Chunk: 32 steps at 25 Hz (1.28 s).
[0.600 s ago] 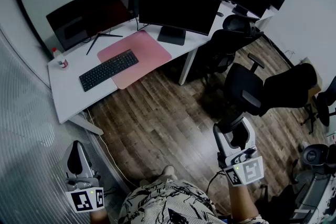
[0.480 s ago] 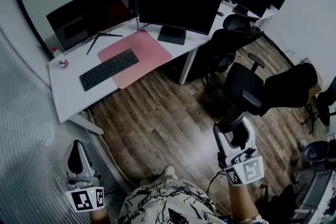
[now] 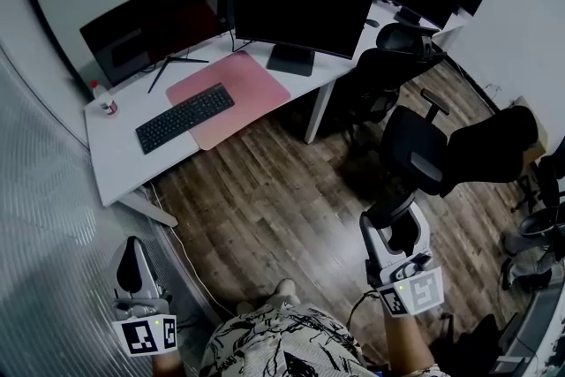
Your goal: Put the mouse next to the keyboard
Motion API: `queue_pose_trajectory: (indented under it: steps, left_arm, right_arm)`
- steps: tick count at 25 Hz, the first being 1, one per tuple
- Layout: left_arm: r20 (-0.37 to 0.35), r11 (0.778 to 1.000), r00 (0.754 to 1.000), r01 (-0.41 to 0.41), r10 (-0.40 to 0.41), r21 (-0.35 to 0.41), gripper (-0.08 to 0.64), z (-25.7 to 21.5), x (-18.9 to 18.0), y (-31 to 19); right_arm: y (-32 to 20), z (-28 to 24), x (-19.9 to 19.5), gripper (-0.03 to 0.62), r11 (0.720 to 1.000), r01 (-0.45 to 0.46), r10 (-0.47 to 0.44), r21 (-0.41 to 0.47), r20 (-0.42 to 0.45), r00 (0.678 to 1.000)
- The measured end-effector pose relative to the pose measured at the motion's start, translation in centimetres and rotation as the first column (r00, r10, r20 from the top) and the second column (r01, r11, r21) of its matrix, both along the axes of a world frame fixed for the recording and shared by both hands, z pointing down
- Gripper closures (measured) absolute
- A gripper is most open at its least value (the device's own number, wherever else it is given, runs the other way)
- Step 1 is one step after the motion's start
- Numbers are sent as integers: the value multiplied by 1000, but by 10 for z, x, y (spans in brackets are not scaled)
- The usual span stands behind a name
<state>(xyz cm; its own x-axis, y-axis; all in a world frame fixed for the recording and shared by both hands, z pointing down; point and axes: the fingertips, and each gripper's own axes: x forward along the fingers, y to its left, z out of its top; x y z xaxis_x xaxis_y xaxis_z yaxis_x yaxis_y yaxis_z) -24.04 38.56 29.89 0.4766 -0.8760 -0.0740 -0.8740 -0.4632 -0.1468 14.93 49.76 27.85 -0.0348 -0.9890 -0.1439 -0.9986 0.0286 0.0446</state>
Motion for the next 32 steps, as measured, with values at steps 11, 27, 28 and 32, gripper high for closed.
queue_pose_trajectory:
  steps: [11,27,28,32]
  left_arm:
    - [-24,999,1000,19,-20,-26,565,6,43,6]
    - [-31,997,997,71,-72,-36,565,13,32,-36]
    - [-31,997,997,72,-72,-29,565,12,30,-42]
    - [-24,997,997,71,-71,-11,565,8,26,-70]
  right_arm:
    - [0,11,38,287,999,42,-42,-2,6,999]
    - [-53,23,37,287,997,68,-68,-21,16,998]
    - [-60,22,35,287,997,68,-68,-21,12,998]
    - [-87,20,31,287,998,62,-62,-24,12,998]
